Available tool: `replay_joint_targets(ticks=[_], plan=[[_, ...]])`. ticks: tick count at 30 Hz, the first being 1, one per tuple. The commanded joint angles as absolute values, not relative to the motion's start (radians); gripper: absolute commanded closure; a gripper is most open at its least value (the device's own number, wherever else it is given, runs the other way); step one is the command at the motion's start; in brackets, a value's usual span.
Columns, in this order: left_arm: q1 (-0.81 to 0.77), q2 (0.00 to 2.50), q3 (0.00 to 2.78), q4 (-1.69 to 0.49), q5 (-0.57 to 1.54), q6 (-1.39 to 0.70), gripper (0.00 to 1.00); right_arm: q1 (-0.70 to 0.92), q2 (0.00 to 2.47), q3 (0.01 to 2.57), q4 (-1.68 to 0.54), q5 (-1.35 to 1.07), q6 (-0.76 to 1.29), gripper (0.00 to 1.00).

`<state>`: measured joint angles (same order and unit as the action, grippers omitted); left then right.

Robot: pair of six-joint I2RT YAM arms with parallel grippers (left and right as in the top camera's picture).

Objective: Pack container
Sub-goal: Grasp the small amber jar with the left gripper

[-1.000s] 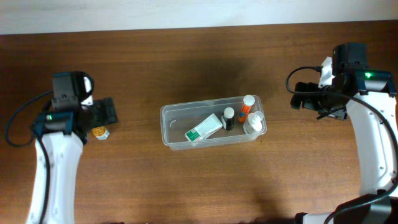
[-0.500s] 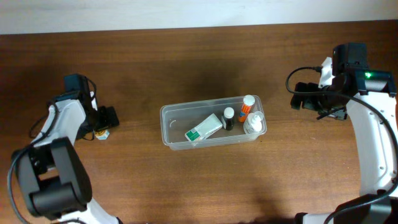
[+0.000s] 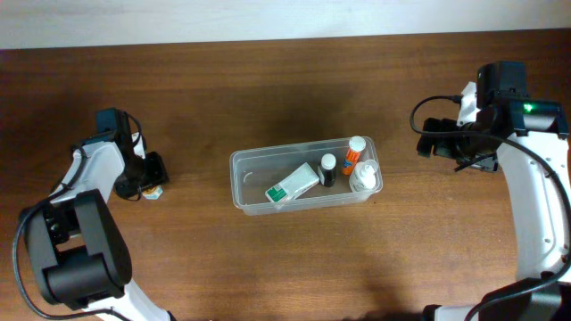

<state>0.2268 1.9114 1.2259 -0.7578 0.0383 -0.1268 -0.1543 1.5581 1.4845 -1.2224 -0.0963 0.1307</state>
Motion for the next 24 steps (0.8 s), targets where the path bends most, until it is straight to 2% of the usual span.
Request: replay_joint_targets(ticks=[1,13,24], plan=[[0.230,1.930,1.224,-0.779,0.083,-0.127,0.46,-0.151,1.562,1.479,-1.222,-0.102,0.127,0.04],[0.230,1.930,1.225,-0.805,0.083,-0.127,0.63,-0.151,1.562,1.479,-1.225,-0.101,0.127,0.04],[0.229,1.856,1.226,-0.822,0.083,-0.127,0.70,-0.151,1.562,1.479,-1.227,-0.101,0.127,0.04]])
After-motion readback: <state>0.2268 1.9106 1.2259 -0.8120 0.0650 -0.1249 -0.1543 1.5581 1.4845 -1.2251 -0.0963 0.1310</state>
